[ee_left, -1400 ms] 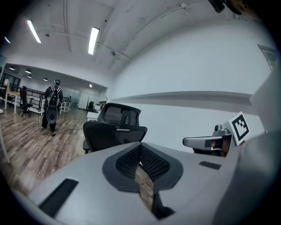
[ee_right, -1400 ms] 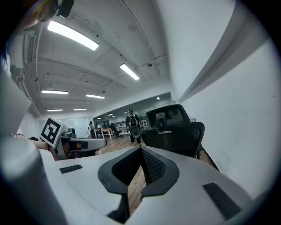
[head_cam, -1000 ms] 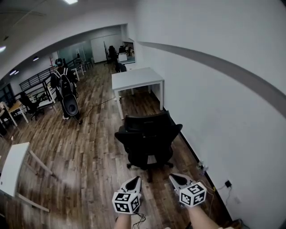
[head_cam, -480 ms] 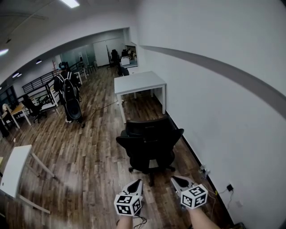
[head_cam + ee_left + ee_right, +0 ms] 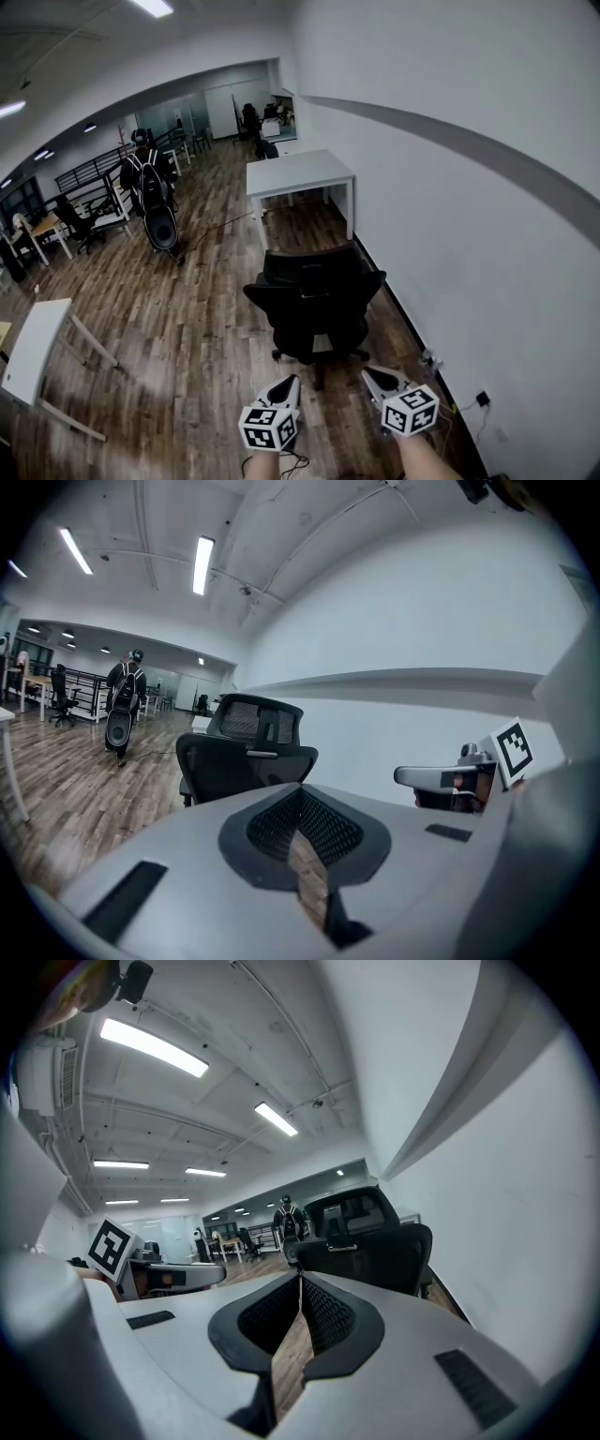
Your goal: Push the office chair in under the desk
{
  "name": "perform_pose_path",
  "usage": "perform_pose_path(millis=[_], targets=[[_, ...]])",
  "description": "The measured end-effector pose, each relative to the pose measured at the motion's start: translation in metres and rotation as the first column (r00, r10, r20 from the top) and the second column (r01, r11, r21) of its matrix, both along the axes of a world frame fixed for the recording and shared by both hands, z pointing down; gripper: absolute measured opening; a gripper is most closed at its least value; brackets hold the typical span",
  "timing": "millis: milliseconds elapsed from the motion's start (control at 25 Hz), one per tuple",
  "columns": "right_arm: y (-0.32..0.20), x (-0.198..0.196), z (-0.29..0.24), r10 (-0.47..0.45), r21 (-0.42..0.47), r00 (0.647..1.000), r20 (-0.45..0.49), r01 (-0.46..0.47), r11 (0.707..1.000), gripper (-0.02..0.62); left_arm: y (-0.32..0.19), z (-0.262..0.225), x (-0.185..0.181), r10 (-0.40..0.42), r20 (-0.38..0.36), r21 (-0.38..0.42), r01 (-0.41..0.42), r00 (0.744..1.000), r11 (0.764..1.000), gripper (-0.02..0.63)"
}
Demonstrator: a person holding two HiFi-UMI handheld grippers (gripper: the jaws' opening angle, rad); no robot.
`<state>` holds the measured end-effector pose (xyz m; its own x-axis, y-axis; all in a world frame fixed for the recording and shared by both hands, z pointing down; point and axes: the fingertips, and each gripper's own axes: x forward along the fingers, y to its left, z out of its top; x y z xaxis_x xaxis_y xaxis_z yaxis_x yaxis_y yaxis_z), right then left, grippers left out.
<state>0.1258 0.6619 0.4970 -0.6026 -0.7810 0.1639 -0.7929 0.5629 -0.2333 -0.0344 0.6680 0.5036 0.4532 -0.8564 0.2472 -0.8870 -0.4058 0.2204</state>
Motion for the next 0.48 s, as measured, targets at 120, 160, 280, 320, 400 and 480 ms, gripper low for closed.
perform_pose_path(millis=[120,160,280,320,400,480], targets=[[-0.008,-0.001,0.000,-0.014,0.000,1.000,-0.004,0.014,1.000,0.034,-0.005,0.001,-0.001,-0.012,-0.002,-0.004,0.012,1.000,1.000,0.002],[-0.012,-0.003,-0.001,-0.018,0.003,1.000,-0.005,0.018,1.000,0.034,-0.008,0.001,-0.003,-0.017,-0.005,-0.004,0.017,1.000,1.000,0.002],[-0.026,-0.006,-0.004,-0.026,0.012,1.000,-0.005,0.026,1.000,0.034,-0.023,0.000,-0.008,-0.028,-0.014,-0.001,0.028,1.000,1.000,0.002],[-0.032,-0.008,-0.005,-0.028,0.013,1.000,-0.008,0.028,1.000,0.034,-0.030,0.000,-0.010,-0.029,-0.016,0.002,0.029,0.999,1.000,0.002],[-0.044,-0.009,-0.004,-0.027,0.011,1.000,-0.011,0.027,1.000,0.034,-0.044,0.000,-0.014,-0.031,-0.018,0.004,0.031,0.999,1.000,0.002],[-0.058,-0.009,-0.003,-0.021,0.009,1.000,-0.007,0.021,1.000,0.034,-0.060,0.000,-0.019,-0.032,-0.023,0.005,0.032,0.999,0.999,0.002]])
